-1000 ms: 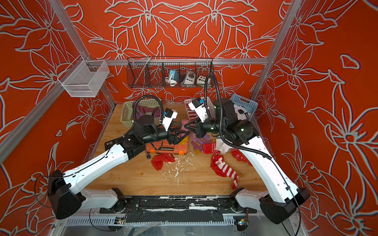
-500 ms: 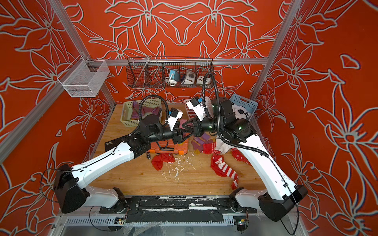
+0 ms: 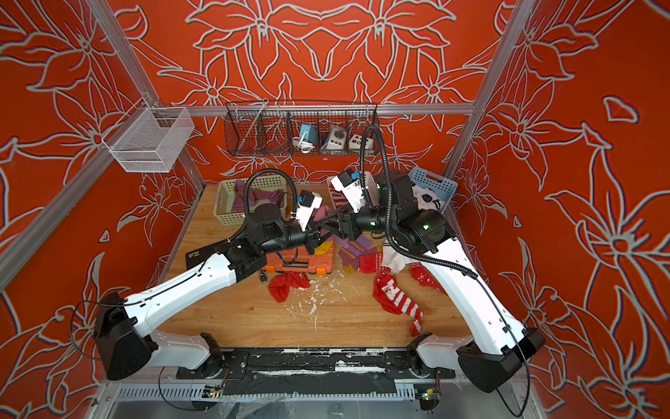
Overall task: Sort the socks into the basket by color
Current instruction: Place the sock in the bin.
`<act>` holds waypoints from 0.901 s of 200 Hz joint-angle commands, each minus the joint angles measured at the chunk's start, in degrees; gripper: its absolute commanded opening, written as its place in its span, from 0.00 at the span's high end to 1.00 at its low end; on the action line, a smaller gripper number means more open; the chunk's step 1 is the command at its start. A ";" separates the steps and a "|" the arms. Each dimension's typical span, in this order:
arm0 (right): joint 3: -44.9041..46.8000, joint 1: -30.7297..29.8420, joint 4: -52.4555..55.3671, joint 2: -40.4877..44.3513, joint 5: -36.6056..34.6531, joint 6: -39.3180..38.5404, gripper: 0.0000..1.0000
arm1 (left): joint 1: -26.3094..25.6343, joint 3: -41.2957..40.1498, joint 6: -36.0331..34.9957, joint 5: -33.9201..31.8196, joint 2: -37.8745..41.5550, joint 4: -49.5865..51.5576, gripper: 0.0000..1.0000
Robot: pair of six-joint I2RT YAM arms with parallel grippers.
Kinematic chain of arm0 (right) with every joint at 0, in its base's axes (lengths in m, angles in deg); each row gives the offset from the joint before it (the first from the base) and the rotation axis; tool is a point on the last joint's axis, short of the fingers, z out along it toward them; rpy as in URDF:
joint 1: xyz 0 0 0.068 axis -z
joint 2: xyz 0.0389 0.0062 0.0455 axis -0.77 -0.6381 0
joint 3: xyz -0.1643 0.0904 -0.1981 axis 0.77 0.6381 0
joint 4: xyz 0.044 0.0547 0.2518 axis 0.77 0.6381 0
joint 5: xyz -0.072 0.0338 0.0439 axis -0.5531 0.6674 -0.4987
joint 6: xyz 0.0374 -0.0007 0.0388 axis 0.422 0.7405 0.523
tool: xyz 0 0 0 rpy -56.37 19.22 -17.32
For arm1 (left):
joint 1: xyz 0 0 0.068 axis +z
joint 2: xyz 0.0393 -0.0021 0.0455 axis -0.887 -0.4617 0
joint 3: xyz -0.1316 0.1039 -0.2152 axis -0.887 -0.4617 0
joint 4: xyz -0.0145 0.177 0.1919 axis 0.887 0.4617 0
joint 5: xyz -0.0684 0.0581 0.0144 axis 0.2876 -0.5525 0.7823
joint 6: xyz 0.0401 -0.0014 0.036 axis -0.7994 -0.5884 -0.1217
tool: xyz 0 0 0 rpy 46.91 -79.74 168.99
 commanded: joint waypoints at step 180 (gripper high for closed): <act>1.88 8.61 2.26 2.21 -6.90 2.10 0.02 | 37.01 20.99 -0.63 -9.99 -9.48 33.97 1.00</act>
